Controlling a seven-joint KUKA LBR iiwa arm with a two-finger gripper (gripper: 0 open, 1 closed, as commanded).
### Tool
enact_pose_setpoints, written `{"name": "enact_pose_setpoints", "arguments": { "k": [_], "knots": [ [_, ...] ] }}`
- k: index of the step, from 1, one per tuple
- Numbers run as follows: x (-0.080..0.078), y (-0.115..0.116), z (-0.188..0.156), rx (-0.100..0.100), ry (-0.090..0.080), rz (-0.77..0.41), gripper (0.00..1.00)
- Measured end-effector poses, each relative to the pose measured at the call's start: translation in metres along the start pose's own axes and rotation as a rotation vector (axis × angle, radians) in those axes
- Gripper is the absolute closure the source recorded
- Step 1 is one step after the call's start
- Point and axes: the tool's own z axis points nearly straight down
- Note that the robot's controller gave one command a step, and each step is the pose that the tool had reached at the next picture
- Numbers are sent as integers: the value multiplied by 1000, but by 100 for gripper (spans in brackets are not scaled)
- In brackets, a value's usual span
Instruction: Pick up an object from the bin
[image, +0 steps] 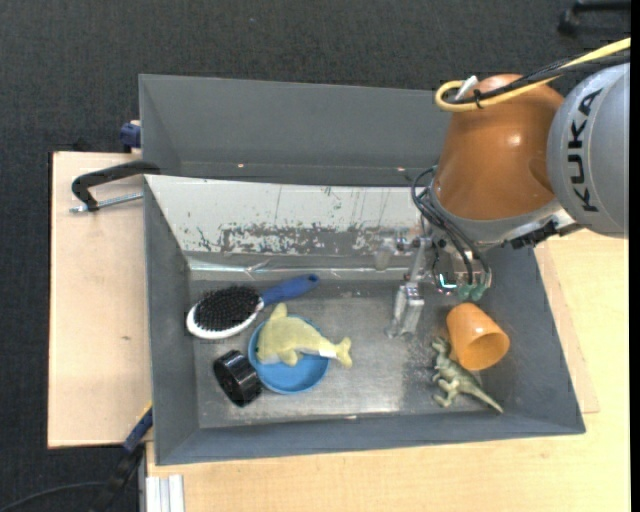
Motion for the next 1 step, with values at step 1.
{"name": "enact_pose_setpoints", "arguments": {
  "k": [1],
  "knots": [
    [3,-75,50,1,-3,293,0]
  ]
}}
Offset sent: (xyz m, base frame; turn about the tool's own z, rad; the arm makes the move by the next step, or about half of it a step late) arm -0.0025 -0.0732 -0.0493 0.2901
